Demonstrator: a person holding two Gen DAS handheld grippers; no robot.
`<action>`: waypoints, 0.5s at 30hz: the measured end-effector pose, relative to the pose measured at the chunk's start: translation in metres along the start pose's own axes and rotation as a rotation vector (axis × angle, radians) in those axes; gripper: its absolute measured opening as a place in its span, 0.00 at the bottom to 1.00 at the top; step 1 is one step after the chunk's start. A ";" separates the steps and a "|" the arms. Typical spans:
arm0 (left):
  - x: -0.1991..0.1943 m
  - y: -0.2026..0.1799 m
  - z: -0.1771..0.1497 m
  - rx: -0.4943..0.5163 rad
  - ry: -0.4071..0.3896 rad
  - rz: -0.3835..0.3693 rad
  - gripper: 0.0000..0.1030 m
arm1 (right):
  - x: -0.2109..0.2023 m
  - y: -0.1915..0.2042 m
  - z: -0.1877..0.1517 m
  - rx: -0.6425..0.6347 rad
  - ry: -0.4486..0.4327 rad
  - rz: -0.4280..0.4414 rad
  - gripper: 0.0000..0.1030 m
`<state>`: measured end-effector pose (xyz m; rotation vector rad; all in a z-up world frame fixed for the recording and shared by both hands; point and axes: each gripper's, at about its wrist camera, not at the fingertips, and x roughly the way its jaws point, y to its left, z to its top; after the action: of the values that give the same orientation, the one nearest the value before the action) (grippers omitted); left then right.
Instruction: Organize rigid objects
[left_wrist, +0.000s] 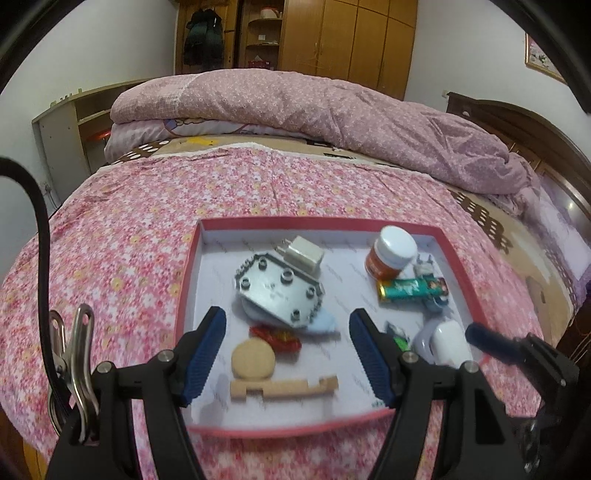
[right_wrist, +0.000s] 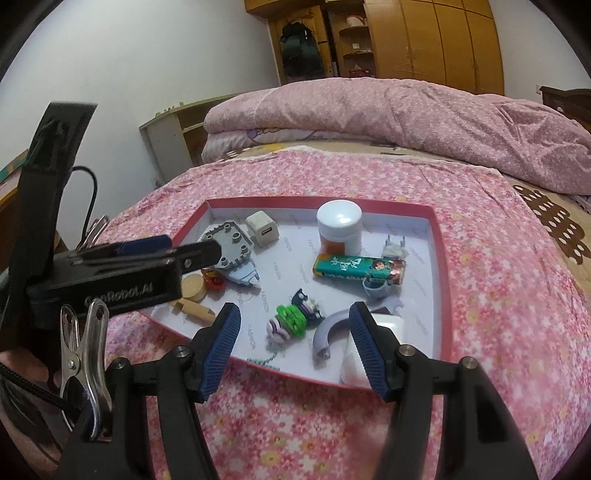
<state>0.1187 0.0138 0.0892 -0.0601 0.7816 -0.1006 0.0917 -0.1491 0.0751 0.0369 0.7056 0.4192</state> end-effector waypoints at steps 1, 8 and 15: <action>-0.003 0.000 -0.003 -0.001 0.000 -0.001 0.71 | -0.003 0.000 -0.001 0.004 -0.001 -0.001 0.61; -0.029 -0.001 -0.024 -0.009 -0.004 0.014 0.71 | -0.022 0.002 -0.013 0.019 0.003 -0.018 0.61; -0.046 -0.001 -0.045 -0.019 0.013 0.031 0.71 | -0.041 0.005 -0.028 0.039 0.010 -0.028 0.61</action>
<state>0.0543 0.0173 0.0891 -0.0657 0.7960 -0.0641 0.0441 -0.1636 0.0800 0.0616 0.7232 0.3794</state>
